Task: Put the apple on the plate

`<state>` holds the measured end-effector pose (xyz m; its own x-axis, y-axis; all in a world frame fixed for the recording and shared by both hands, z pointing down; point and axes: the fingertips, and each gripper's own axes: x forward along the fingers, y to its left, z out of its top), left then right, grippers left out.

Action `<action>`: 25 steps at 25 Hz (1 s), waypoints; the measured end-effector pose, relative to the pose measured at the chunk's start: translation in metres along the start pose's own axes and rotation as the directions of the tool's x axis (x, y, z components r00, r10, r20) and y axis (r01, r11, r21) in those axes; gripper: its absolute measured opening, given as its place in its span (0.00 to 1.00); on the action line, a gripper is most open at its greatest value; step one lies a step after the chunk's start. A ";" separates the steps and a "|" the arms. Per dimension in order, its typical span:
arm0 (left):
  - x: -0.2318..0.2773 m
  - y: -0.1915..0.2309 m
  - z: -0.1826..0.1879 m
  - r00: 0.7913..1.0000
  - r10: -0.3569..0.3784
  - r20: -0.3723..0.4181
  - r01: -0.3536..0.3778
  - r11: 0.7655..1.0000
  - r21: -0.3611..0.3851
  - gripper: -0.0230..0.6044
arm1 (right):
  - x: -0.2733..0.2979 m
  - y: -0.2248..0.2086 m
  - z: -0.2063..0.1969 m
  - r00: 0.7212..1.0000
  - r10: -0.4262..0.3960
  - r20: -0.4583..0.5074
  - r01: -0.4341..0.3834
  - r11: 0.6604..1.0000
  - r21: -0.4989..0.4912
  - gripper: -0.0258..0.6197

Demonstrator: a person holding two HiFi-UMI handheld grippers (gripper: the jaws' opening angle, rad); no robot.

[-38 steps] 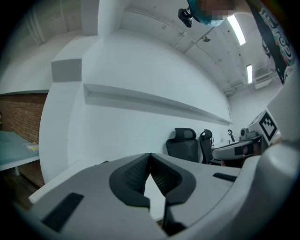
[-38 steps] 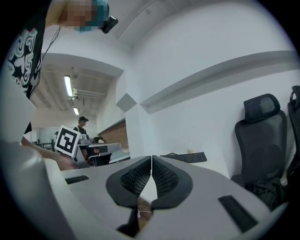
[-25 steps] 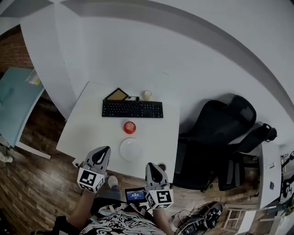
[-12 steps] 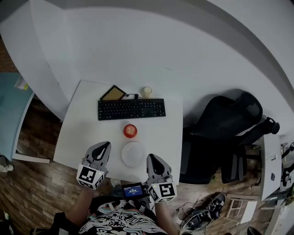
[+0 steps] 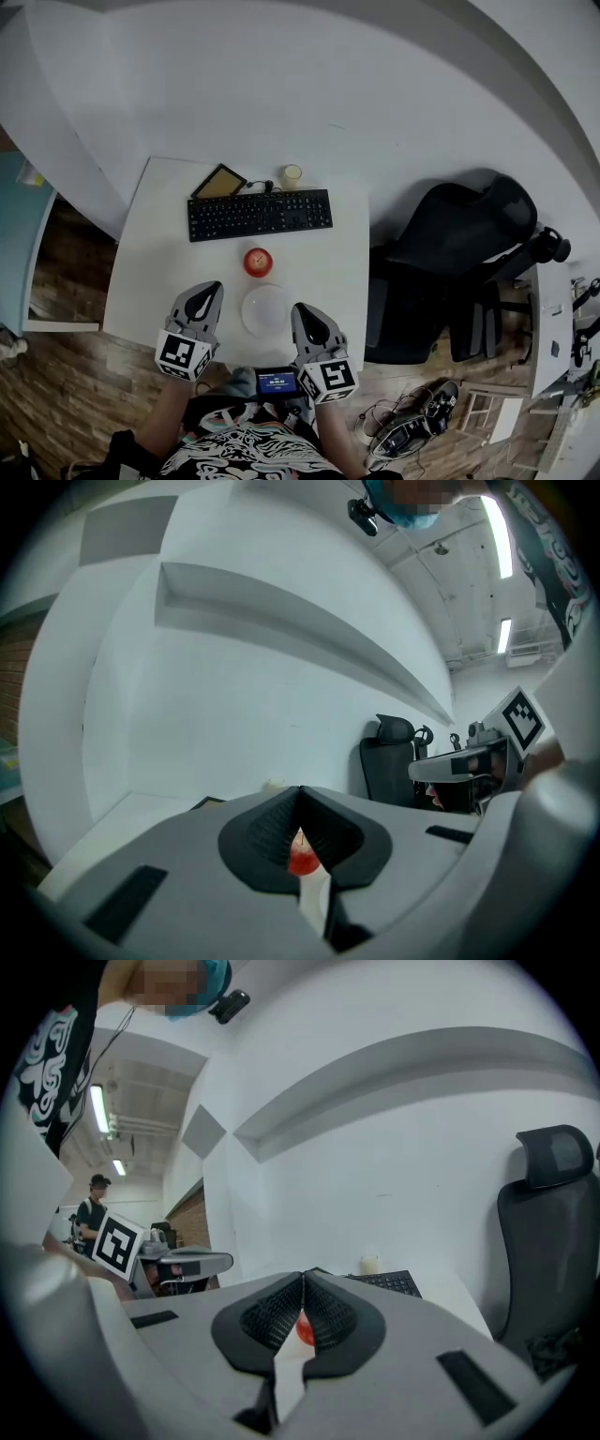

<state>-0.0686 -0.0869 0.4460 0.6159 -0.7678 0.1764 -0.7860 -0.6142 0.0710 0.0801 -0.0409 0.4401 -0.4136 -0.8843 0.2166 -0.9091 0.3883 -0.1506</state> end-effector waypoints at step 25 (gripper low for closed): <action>0.051 0.020 -0.066 0.993 -0.036 -0.108 0.039 0.999 0.023 0.06 | 0.100 -0.015 -0.061 0.982 0.012 -0.191 -0.024 0.998 -0.064 0.09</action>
<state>-0.0568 -0.1260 0.5209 0.6346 -0.7207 0.2791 -0.7598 -0.6478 0.0548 0.0490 -0.1192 0.5232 -0.4260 -0.8141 0.3947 -0.9000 0.4257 -0.0934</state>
